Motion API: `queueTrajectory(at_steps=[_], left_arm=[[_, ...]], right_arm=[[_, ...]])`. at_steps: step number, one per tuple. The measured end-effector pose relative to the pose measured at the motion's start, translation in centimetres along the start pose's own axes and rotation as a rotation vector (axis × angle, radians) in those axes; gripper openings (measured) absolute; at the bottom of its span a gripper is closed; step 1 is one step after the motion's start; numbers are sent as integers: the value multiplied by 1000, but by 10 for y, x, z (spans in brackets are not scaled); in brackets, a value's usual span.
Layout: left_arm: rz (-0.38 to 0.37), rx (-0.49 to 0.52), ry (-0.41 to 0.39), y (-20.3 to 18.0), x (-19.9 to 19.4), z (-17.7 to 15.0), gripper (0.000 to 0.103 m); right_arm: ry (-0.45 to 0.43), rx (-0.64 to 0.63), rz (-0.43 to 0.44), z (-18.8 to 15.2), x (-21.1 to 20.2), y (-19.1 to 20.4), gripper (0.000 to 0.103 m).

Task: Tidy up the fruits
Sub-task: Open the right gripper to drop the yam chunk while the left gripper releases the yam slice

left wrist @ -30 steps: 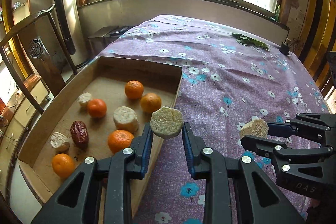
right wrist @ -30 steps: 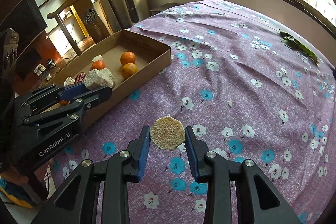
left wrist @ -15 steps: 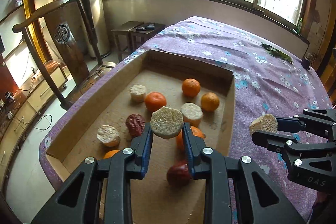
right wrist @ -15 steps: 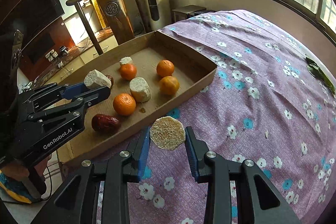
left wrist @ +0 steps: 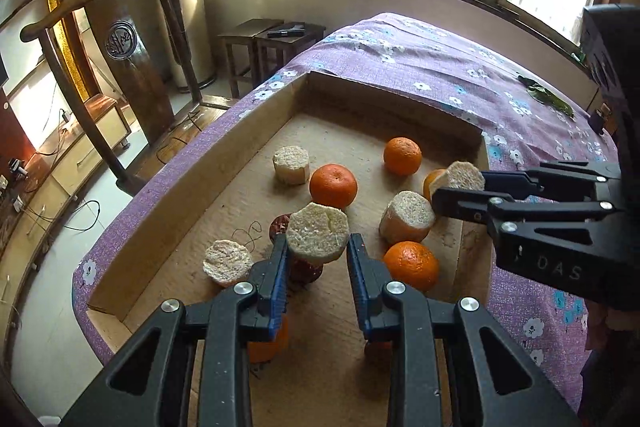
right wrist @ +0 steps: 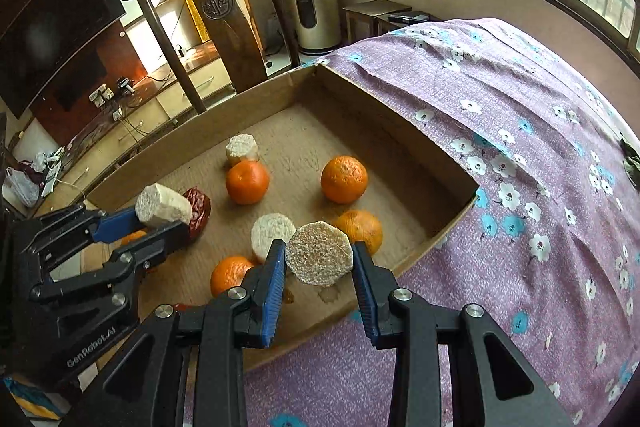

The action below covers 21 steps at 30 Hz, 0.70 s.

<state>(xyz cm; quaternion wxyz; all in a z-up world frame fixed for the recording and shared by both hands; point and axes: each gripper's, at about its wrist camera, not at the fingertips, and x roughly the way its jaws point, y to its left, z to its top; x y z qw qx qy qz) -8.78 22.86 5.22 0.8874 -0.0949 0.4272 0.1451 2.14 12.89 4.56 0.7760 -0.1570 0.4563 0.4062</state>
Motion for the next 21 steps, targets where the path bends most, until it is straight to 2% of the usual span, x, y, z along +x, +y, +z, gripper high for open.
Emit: queueTrajectory(at_steps=[12, 13, 14, 16, 21], left_arm=[[25, 6, 9, -2, 7, 4, 29], [28, 4, 9, -2, 8, 4, 36], [26, 0, 13, -2, 8, 4, 48], [13, -8, 21, -1, 10, 3, 57], [26, -11, -1, -1, 7, 2, 67]], right_arm=[[12, -26, 28, 30, 28, 5, 36], [9, -25, 30, 29, 28, 5, 36], [8, -24, 32, 29, 27, 5, 36], [4, -19, 40, 27, 24, 4, 36], [-15, 7, 39, 17, 11, -2, 37]])
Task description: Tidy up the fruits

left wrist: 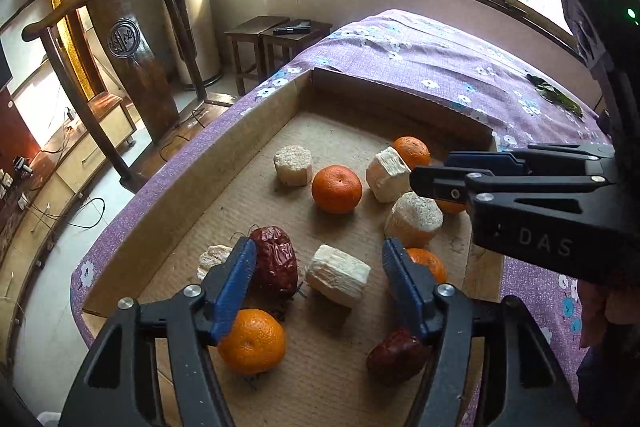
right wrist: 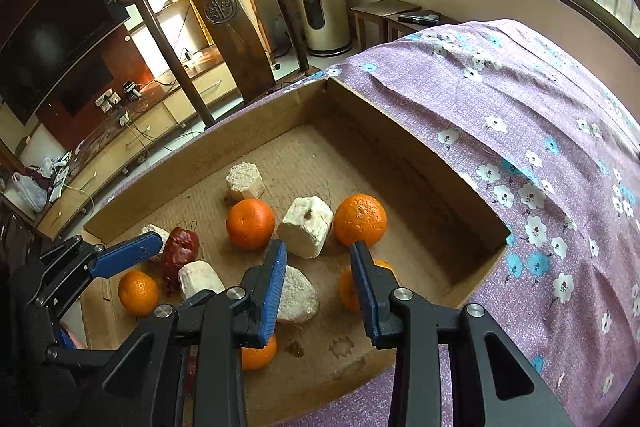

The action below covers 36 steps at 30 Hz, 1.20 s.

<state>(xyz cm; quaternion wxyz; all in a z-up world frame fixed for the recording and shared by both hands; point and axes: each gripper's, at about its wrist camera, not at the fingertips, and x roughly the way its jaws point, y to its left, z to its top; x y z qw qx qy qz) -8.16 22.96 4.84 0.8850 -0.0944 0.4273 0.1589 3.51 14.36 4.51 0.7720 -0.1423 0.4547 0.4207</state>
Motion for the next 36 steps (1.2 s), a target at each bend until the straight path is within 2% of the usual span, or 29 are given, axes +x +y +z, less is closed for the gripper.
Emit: queueTrajectory(at_steps=[3, 5, 7, 11, 13, 15, 23, 36], left_arm=[[16, 0, -19, -1, -4, -1, 71], [24, -6, -33, -1, -7, -3, 77], [32, -13, -50, -1, -11, -3, 79], [57, -5, -97, -6, -21, -7, 84], [51, -2, -114, -8, -27, -9, 87], [52, 1, -133, -10, -33, -12, 88], [48, -7, -165, -16, -49, -20, 92], [72, -7, -189, -17, -59, -24, 92]], right_arm=[[-34, 15, -6, -10, -15, 0, 39], [-62, 32, -22, -18, -27, -1, 45], [-91, 46, -47, -27, -39, -1, 58], [-138, 81, -74, -45, -58, -2, 68], [-160, 100, -98, -54, -66, -3, 78], [-170, 117, -106, -63, -71, -5, 82], [-173, 139, -96, -84, -85, -5, 82], [-179, 131, -88, -90, -91, 0, 84]])
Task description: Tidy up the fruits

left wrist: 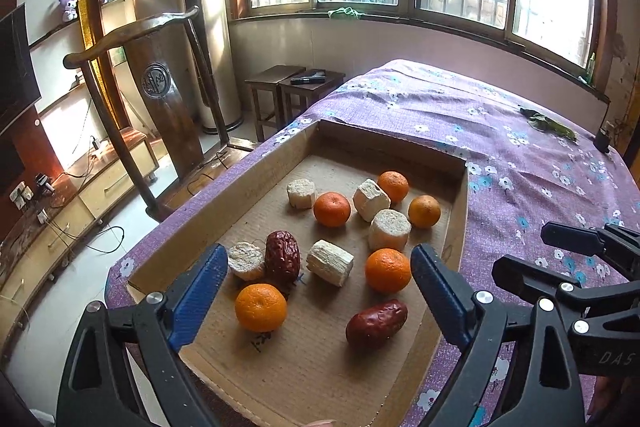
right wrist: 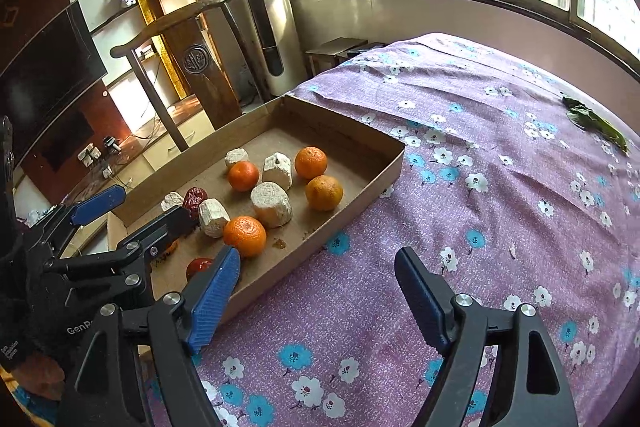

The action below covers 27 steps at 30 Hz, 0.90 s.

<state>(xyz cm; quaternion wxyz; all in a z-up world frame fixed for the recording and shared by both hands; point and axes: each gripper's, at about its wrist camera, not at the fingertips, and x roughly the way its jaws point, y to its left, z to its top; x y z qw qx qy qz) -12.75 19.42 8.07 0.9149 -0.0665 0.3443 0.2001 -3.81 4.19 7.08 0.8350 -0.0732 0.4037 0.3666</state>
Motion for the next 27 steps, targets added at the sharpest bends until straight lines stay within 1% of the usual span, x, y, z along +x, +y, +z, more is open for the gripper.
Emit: queueTrajectory(at_steps=[27], left_arm=[[2, 4, 7, -5, 1, 1, 92]], right_arm=[[32, -9, -5, 2, 7, -1, 85]])
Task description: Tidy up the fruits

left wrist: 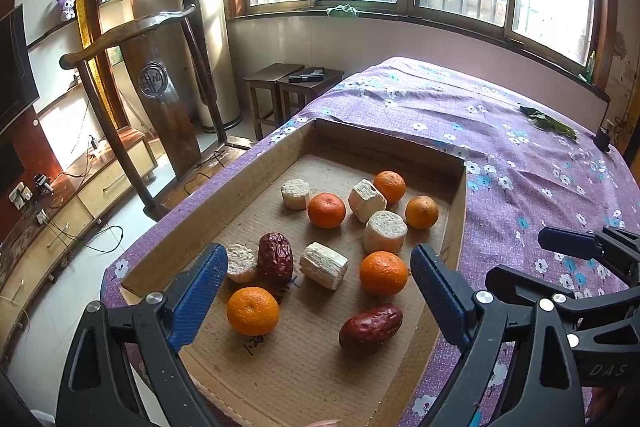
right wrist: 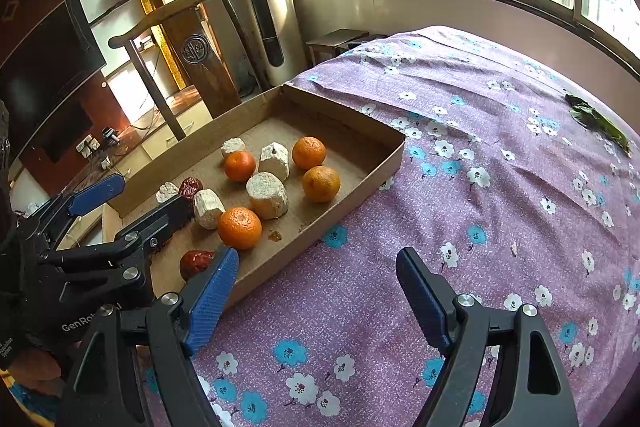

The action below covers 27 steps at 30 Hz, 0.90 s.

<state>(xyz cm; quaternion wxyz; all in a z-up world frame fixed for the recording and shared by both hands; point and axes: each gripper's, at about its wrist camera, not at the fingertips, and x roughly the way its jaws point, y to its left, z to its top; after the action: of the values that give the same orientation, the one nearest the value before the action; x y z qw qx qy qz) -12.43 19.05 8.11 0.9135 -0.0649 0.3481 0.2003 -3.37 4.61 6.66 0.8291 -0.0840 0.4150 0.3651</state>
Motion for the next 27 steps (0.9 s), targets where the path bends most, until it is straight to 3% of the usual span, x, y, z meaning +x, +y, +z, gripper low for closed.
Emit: queueTrajectory(at_steps=[27], left_arm=[[4, -15, 14, 1, 10, 0, 92]], right_arm=[[31, -5, 4, -3, 9, 2, 85]])
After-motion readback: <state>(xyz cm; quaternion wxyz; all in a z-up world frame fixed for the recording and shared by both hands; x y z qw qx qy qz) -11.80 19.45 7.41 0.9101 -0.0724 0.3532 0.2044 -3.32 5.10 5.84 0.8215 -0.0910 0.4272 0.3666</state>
